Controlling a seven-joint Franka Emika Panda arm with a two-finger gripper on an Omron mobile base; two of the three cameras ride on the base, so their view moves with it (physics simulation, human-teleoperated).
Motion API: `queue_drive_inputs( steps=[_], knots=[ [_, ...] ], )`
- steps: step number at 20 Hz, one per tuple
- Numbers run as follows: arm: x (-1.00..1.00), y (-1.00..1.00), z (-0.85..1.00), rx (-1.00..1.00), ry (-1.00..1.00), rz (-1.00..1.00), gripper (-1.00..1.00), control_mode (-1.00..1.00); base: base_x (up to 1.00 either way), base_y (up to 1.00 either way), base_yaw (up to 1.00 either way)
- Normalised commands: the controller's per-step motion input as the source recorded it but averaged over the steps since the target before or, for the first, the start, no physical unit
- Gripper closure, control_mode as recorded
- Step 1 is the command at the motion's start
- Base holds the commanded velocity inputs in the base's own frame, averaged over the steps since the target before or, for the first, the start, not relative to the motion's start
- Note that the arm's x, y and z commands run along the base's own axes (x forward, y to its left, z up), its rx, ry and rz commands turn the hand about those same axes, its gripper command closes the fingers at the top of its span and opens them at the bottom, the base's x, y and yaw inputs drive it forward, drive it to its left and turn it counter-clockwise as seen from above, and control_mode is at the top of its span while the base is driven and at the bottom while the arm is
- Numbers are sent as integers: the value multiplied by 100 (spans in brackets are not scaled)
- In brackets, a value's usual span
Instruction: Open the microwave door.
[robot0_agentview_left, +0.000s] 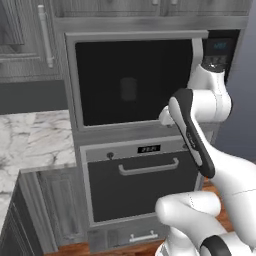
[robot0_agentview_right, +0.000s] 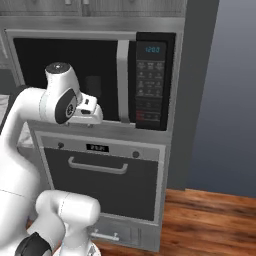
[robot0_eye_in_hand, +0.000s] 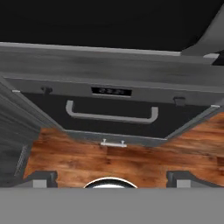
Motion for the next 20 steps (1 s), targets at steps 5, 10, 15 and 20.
queue_drive_inputs(
  steps=[5, 10, 15, 20],
  knots=[
    [0, 0, 0, 0, 0, 0, -100, 100, -37, -64, -2],
    [-14, 0, 4, 0, -8, 0, -100, -100, -21, -10, 0],
    [-25, 0, 12, 0, -17, 0, -100, -100, 0, 0, 0],
    [-11, 0, 38, 3, -27, 0, -100, -100, 0, 0, 0]
  ],
)
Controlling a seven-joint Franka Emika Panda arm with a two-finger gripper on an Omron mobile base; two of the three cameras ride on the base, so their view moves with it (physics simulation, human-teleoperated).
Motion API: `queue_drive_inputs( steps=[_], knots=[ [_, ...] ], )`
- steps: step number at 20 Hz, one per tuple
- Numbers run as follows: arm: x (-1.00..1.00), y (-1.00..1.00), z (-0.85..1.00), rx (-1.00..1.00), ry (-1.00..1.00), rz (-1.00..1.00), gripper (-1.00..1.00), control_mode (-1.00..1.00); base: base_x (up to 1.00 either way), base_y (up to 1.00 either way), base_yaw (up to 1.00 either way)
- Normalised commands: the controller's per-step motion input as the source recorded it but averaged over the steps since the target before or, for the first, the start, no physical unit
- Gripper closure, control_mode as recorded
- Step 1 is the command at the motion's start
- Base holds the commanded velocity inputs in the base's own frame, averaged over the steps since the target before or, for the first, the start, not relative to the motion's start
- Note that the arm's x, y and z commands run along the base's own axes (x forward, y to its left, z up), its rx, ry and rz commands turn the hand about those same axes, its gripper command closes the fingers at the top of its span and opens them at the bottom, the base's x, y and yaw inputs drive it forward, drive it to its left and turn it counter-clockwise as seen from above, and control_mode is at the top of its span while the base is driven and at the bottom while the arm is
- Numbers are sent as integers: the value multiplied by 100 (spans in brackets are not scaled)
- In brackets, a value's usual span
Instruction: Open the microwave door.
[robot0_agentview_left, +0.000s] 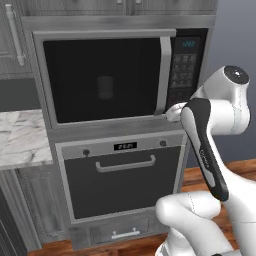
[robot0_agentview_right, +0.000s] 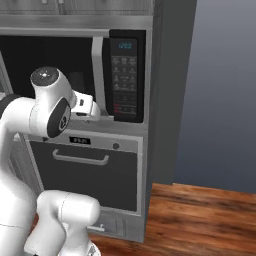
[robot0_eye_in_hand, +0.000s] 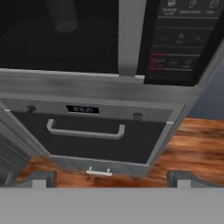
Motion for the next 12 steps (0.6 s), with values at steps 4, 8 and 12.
queue_drive_inputs(
  steps=[4, 8, 12],
  knots=[
    [11, -3, 56, 8, -26, 0, -100, -100, 0, 0, 0],
    [68, 0, 56, 7, -18, -6, -100, -100, 0, 0, 0],
    [75, -1, 44, 8, -5, -3, -100, -100, 0, 0, 0]
  ],
)
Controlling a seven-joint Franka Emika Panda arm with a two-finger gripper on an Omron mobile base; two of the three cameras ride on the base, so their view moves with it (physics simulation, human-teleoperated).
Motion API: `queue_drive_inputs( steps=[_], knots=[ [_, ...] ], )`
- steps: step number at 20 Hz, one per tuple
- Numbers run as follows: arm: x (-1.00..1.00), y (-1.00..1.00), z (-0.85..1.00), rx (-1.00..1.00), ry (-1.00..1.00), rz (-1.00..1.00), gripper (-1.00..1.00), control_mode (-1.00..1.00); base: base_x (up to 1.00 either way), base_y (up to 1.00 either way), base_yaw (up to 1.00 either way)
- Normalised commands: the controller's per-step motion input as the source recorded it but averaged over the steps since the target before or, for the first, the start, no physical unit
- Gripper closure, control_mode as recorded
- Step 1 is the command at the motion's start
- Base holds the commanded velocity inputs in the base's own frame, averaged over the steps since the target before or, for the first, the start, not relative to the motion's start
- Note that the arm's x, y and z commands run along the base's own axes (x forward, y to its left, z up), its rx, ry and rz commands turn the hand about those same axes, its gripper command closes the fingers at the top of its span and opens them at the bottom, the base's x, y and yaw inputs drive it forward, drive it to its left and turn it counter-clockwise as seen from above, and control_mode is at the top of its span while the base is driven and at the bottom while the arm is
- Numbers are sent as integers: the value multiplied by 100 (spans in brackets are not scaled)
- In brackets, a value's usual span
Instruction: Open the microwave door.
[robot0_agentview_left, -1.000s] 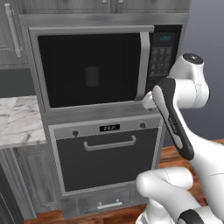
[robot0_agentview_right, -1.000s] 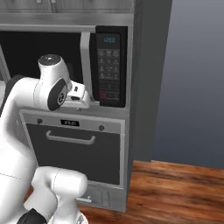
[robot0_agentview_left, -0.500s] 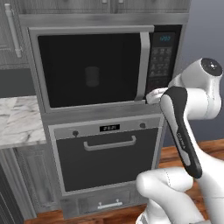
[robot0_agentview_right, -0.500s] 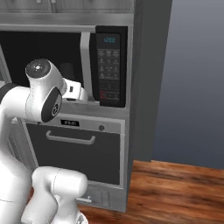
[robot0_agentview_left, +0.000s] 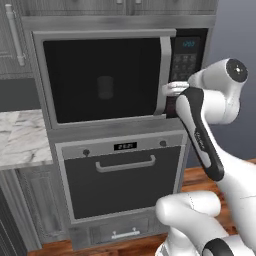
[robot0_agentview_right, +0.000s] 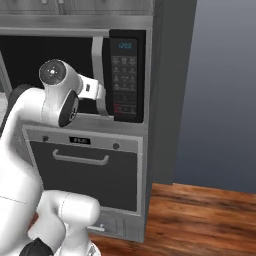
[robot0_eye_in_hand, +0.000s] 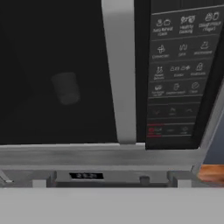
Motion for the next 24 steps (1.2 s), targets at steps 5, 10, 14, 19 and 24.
queue_drive_inputs(
  steps=[5, 10, 14, 19, 24],
  knots=[
    [79, -5, 7, 1, 0, -1, -100, -100, 0, 0, 0],
    [56, 2, -32, -11, 0, -3, -100, -100, 0, 0, 0],
    [49, 0, -14, 0, 0, 0, -100, -100, 0, 0, 0],
    [44, 0, -21, 0, 0, 0, -100, -100, 0, 0, 0],
    [47, 0, -8, 0, 0, 0, -100, -100, 0, 0, 0]
  ],
)
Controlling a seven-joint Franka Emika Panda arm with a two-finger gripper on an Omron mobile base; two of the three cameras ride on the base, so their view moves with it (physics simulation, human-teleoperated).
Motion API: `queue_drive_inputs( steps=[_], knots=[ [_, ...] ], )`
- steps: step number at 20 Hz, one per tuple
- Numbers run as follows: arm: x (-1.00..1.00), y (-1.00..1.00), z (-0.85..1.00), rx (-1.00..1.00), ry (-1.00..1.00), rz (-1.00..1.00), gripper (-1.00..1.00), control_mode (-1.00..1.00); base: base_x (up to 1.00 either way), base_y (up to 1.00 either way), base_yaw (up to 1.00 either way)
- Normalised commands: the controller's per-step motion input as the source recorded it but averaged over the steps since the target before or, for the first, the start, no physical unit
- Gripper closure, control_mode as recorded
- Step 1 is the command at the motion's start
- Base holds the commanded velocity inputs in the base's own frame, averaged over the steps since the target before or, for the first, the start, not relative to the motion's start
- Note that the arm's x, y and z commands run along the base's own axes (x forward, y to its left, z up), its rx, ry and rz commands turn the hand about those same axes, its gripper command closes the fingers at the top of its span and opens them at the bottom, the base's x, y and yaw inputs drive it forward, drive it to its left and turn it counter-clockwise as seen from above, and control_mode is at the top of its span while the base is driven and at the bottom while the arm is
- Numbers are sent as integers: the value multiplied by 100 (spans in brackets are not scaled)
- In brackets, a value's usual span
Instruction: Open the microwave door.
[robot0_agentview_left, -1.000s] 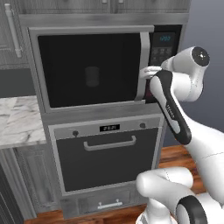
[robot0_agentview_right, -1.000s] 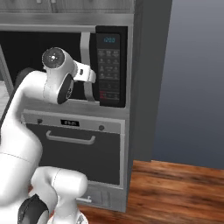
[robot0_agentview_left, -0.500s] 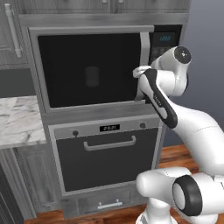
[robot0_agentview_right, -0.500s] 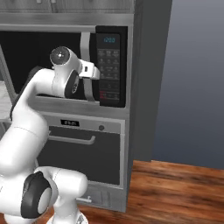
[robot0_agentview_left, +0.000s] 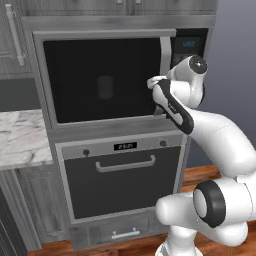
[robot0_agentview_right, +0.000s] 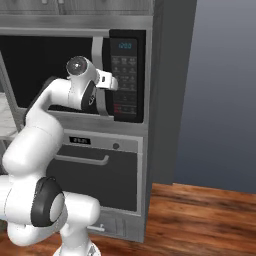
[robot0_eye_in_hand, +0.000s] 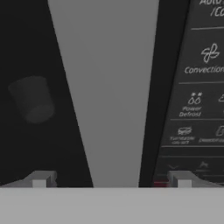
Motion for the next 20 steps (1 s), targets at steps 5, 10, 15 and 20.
queue_drive_inputs(
  steps=[5, 10, 15, 20],
  knots=[
    [48, 0, -8, 0, 0, 0, -100, -100, 0, 0, 0],
    [41, 0, -6, 0, 0, 0, 100, -100, 0, 0, 0],
    [3, 0, 0, 0, 0, 0, 100, -100, 0, 0, 0],
    [-17, 0, 0, 0, 0, 0, 100, -100, 0, 0, 0]
  ],
)
